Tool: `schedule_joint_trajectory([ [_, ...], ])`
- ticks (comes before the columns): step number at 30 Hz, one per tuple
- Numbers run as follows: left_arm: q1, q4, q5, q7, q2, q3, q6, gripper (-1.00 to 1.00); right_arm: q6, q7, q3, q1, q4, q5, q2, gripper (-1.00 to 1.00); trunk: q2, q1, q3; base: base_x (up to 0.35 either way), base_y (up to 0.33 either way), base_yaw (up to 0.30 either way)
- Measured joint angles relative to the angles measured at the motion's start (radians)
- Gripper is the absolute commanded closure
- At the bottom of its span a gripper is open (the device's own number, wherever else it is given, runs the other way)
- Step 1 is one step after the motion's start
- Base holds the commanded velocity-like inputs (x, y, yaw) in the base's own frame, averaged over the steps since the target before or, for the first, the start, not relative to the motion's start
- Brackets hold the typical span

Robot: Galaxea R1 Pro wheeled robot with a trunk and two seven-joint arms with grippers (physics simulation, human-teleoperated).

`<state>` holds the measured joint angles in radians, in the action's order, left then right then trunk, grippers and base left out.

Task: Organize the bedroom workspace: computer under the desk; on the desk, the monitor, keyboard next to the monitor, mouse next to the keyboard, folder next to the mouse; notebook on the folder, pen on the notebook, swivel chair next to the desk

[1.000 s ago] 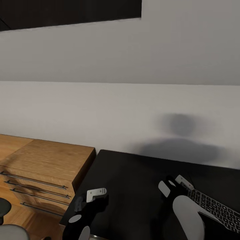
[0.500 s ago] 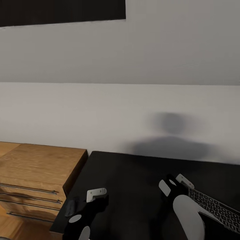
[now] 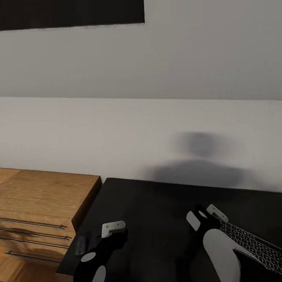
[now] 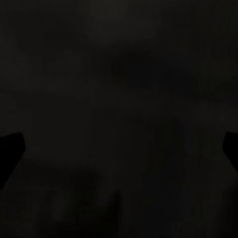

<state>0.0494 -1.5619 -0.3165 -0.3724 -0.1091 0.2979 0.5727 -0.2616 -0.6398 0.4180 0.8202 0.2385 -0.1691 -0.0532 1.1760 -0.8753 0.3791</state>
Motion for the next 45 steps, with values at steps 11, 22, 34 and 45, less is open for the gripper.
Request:
schedule_joint_trajectory([
  [11, 0.000, 0.000, 0.000, 0.000, 0.000, 0.000, 0.000, -1.00, -0.001, 0.001, 0.000, 0.000, 0.000, 0.000, 0.004, -1.00, 0.000, 0.000, 0.000, 0.000, 0.000, -0.164],
  [22, 0.000, 0.000, 0.000, 0.000, 0.000, 0.000, 0.000, -1.00, -0.002, 0.001, -0.001, 0.000, 0.000, 0.002, 0.004, -1.00, 0.000, 0.000, 0.000, 0.000, 0.000, -0.255],
  [34, 0.000, -0.004, -0.001, 0.000, -0.002, 0.000, -0.001, -1.00, -0.028, 0.001, -0.001, 0.000, -0.001, 0.026, 0.002, -1.00, 0.000, 0.000, 0.000, 0.000, 0.000, -0.110],
  [45, -0.001, -0.009, -0.001, 0.000, -0.005, 0.003, -0.002, -1.00, -0.030, 0.004, -0.007, 0.000, 0.000, 0.041, 0.009, -1.00, 0.000, 0.000, 0.000, 0.000, 0.000, -0.001],
])
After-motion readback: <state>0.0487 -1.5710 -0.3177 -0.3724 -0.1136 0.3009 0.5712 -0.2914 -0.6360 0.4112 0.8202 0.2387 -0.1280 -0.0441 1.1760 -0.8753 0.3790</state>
